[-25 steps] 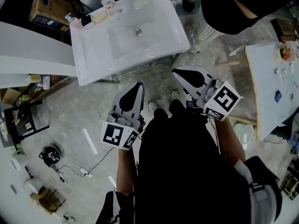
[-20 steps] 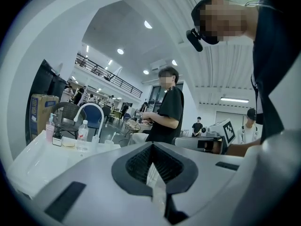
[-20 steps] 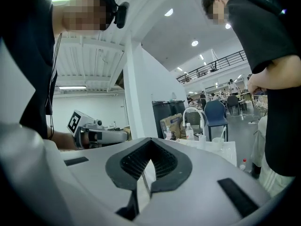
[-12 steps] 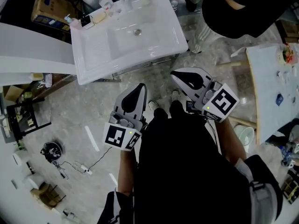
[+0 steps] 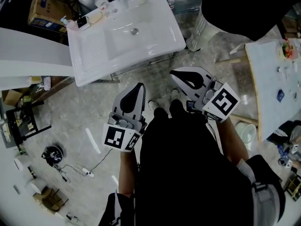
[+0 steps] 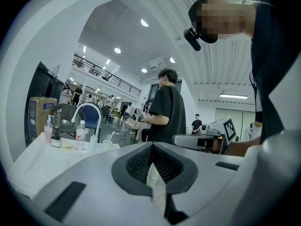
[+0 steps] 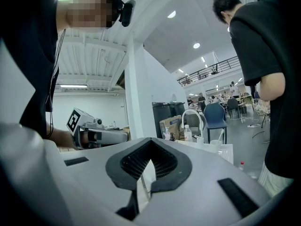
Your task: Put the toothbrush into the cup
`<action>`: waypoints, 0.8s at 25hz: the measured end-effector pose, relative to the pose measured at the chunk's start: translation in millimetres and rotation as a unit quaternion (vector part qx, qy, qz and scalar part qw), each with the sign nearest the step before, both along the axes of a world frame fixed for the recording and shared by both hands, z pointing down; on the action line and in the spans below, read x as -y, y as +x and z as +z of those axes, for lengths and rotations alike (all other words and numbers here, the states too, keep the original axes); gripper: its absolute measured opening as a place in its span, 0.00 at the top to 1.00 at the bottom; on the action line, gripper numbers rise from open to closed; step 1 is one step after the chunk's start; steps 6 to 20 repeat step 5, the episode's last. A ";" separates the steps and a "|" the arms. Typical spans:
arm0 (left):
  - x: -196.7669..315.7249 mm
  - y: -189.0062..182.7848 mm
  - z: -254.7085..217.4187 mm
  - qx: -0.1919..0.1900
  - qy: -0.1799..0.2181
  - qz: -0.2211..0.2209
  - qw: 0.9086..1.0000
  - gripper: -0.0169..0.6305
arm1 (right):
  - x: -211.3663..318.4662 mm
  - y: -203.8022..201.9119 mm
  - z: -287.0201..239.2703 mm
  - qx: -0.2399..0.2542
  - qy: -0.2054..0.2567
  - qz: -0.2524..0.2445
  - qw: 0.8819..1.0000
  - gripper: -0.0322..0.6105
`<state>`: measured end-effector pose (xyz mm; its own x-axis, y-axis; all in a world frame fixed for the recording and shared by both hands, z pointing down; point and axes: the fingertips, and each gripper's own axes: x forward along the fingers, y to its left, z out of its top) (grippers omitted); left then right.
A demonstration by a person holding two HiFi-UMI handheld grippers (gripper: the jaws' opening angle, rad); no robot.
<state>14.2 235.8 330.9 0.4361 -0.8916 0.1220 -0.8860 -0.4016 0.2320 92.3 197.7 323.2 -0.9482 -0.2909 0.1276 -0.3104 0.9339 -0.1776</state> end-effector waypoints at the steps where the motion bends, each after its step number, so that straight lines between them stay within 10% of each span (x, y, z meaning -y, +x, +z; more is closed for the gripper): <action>1: -0.7 0.5 -0.4 -0.001 0.001 0.001 1.000 0.96 | -0.4 0.6 -0.3 -0.001 0.000 0.001 1.000 0.93; 20: -2.2 1.2 -3.6 -0.002 0.004 0.005 1.000 0.96 | -0.1 0.9 -2.9 -0.003 0.003 0.007 1.000 0.93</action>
